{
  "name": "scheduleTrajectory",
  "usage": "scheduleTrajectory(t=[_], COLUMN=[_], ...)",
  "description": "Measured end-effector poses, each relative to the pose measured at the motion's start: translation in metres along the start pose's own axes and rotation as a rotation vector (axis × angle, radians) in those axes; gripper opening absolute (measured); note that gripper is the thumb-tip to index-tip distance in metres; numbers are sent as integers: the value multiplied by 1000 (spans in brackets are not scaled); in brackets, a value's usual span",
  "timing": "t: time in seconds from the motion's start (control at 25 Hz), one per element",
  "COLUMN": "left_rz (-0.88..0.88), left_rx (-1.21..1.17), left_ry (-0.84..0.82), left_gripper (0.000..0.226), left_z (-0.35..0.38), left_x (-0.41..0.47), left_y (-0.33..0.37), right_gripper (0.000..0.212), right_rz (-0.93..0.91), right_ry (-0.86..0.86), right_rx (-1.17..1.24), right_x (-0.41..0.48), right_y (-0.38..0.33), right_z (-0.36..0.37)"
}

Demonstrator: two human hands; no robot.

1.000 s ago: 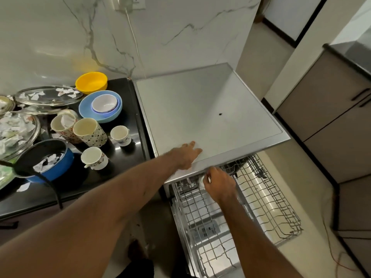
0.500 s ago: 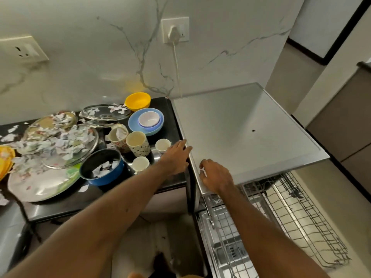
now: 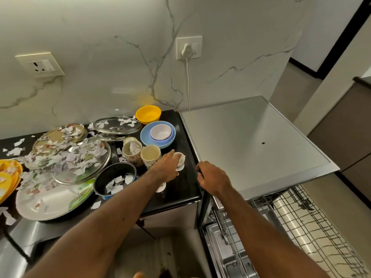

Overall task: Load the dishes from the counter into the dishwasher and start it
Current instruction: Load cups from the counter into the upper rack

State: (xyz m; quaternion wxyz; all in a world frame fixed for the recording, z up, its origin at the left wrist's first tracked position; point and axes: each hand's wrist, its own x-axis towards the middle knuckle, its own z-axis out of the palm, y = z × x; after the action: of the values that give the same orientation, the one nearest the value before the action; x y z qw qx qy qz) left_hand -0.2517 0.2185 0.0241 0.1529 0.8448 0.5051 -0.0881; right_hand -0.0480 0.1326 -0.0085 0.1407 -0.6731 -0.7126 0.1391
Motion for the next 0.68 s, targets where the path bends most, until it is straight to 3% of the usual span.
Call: scheduleTrajectory(t=[0.48,0.68], left_rz=[19,14], left_rx=[108,-268], left_ry=[77,59], left_gripper=[74,70], left_z=[-2,-10], left_x=[25,26], left_y=[-3,11], right_gripper=[24,45], right_rz=[149,381], right_ry=[45,162], right_rx=[188,646], right_x=[-2,-2], right_y=[0,-4], right_z=[13,16])
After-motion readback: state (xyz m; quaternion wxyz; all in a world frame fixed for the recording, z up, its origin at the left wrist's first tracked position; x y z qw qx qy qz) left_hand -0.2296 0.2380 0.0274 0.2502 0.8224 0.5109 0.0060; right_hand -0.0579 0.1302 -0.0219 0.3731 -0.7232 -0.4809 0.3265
